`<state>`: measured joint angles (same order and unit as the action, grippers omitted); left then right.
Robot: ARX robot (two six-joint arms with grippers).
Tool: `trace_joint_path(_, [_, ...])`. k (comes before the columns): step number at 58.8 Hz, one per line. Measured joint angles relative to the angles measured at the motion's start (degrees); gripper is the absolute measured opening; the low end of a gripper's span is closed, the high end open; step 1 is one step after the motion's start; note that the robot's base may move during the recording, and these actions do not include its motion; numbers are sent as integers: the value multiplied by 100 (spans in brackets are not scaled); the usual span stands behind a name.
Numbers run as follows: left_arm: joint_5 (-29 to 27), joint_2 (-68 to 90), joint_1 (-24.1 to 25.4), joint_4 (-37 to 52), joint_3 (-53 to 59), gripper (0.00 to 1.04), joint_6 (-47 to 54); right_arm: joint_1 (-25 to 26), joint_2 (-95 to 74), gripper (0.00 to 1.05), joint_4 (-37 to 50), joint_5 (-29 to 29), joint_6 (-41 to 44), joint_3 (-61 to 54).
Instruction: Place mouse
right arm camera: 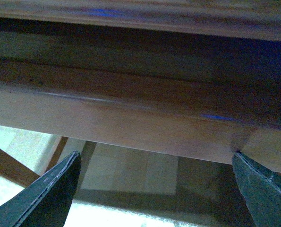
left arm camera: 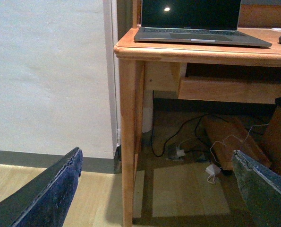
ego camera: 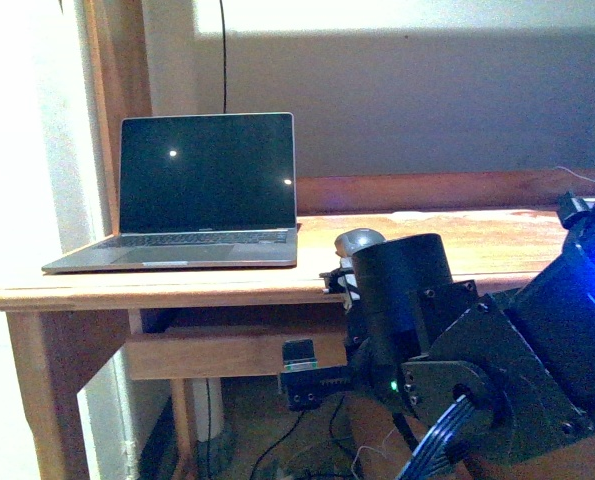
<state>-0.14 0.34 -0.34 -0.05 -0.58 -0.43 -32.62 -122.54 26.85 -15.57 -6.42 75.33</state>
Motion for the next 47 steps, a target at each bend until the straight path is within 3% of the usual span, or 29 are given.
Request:
trace_joint_path(19, [0,0,0,0,0,97,0,-33,-35,97,-37,-103,-247,92])
trace_joint_path(34, [0,0,0,0,0,97,0,238,966,97,361,691,-468,-992])
trace_joint_path(47, [2,0,0,0,0,97,0,466,3226,97,442,1644,-964,-2813])
